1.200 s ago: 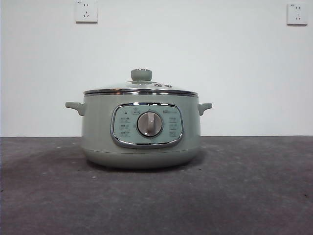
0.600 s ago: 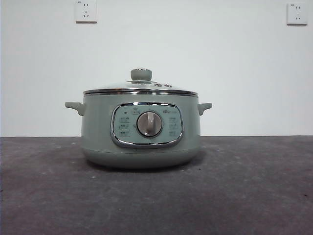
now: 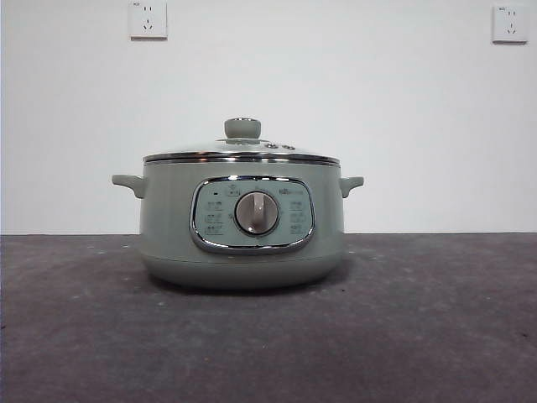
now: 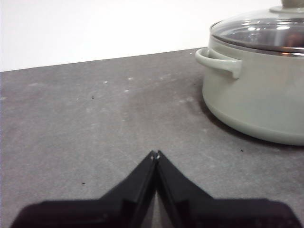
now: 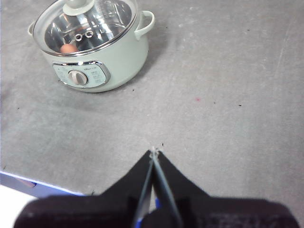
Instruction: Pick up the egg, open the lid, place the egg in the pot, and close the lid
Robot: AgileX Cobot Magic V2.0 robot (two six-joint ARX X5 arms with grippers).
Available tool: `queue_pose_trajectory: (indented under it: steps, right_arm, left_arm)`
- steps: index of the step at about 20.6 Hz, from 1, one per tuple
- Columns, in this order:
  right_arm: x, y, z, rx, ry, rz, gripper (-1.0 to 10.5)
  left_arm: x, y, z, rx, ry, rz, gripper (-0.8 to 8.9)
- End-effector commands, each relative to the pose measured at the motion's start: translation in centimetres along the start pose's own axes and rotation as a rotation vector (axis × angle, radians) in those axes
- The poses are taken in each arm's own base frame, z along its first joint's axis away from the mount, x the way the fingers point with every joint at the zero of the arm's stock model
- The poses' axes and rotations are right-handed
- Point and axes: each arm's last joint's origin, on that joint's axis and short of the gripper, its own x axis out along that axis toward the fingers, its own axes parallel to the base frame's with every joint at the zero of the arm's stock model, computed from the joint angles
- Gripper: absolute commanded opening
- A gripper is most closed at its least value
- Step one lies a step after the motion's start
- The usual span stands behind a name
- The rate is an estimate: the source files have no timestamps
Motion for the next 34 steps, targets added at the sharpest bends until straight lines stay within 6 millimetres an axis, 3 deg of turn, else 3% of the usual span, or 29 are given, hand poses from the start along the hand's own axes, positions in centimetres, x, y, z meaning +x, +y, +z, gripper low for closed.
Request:
queue_pose_trajectory:
  steps: [1,14,17,20,22,25,34]
  right_arm:
    - [0.1,-0.1,-0.3,0.003,0.028,-0.008,0.0]
    - [0.1,-0.1,-0.3,-0.024,0.024,-0.019,0.0]
    - [0.0,-0.3,0.5,-0.037,-0.109,-0.189,0.0]
    - [0.8,0.2,1.5,-0.108,-0.358,-0.155,0.0]
    - [2.5,0.0,1.1,-0.144,-0.498,-0.159,0.0]
    - [6.8,-1.3,-1.2,-0.129,-0.602,-0.206,0.0]
    - [15.5,-4.2,-8.6,-0.091,-0.585,-0.275,0.0]
  left_arm:
    - [0.1,0.0,-0.3,-0.019,0.009,0.007,-0.04]
    - [0.4,0.1,-0.7,-0.027,0.067,0.005,-0.04]
    - [0.5,0.1,-0.8,-0.028,0.074,0.005,-0.04]
    - [0.5,0.1,-0.8,-0.029,0.079,0.004,-0.04]
    - [0.5,0.1,-0.8,-0.029,0.079,0.004,-0.04]
    - [0.5,0.1,-0.8,-0.029,0.08,0.004,-0.04]
    - [0.5,0.1,-0.8,-0.029,0.08,0.004,-0.04]
